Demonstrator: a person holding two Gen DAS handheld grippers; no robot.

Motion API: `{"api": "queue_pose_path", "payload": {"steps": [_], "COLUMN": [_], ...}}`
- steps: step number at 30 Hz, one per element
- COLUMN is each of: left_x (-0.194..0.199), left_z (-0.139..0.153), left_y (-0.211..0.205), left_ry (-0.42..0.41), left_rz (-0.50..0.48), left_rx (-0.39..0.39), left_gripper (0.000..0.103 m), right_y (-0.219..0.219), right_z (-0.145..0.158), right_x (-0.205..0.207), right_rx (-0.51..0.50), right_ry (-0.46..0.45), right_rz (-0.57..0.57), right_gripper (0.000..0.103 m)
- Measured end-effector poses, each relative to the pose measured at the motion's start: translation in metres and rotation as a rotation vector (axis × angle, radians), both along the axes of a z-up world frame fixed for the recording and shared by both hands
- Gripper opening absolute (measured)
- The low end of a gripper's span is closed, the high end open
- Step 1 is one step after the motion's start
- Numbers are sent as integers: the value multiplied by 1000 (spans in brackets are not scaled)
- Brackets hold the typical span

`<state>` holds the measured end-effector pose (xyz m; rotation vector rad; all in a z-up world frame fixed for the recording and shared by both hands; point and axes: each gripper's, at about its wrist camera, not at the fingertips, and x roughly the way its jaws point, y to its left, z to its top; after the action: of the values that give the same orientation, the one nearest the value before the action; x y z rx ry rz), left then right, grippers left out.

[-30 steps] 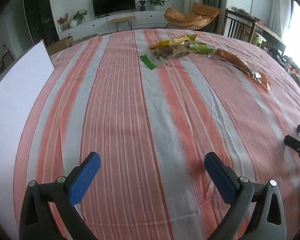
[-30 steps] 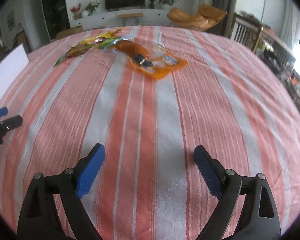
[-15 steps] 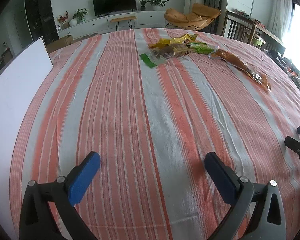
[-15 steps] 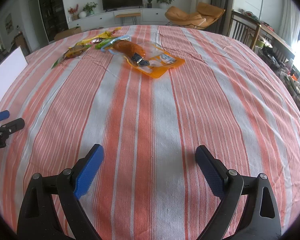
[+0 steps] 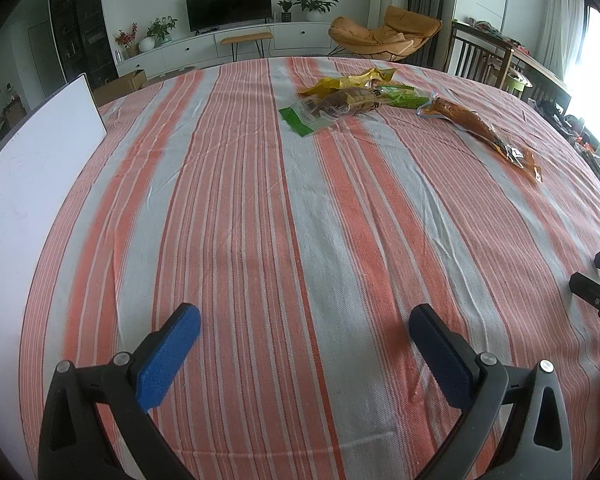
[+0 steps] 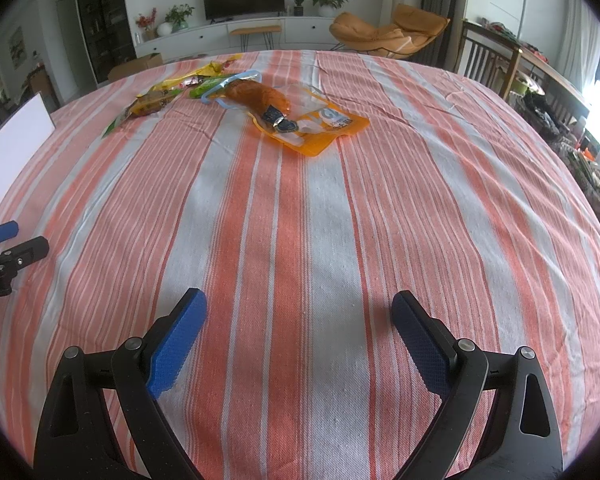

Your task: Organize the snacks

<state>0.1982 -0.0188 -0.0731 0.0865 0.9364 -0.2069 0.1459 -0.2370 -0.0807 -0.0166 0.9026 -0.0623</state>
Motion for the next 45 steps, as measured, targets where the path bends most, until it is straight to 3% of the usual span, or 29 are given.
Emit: {"api": "queue_pose_path", "payload": {"steps": [27,32,38,45], "left_x": [0,10,20,18], "left_z": [0,1,1,2], "left_y": [0,4,32,27], "left_ry": [-1,39,-1,-3], "left_rz": [4,-65,-43,-44], "left_rx": [0,13,-27,5], "left_gripper": [103,103,103,103], "right_y": [0,0,1,1], "right_z": [-1,-1,-1,-2], "right_x": [0,0,0,-1], "right_rx": [0,0,2,2], "right_ry": [0,0,1,1], "right_rz": [-1,-1,0,0], "right_gripper": [95,95,96,96]}}
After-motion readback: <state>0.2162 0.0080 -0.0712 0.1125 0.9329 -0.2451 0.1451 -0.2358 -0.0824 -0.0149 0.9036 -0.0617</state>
